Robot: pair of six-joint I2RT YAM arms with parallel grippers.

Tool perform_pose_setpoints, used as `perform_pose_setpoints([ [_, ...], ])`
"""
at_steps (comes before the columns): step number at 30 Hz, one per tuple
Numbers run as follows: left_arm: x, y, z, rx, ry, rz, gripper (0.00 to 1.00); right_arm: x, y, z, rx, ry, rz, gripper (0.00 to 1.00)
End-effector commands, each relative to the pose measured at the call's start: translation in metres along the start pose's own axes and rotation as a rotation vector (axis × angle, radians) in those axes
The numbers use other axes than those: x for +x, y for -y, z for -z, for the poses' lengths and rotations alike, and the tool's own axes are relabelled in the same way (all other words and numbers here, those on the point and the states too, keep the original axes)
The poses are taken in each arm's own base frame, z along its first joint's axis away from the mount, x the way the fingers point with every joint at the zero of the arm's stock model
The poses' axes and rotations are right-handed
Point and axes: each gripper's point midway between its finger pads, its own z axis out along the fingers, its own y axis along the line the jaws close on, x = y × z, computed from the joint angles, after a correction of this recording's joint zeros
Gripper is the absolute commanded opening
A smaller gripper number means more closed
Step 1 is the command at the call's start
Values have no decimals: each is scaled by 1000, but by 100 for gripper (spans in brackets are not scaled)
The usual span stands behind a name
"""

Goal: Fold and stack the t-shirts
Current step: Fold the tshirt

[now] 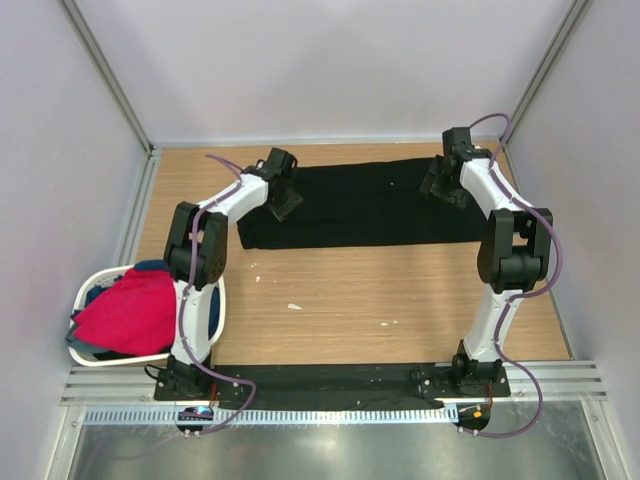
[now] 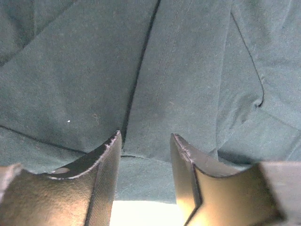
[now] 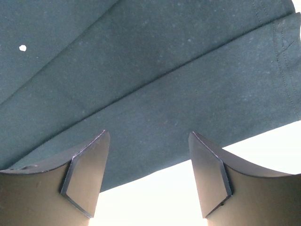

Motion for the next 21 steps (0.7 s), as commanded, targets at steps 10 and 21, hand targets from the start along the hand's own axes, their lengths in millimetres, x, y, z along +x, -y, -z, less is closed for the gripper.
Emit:
perform_pose_setpoints([
  [10,-11,20,-1,23,27,-11,0,-25,-3,10,-1,74,1,73],
  [21,-32,85,11,218,82,-7,0,-26,-5,-1,8,63,6,73],
])
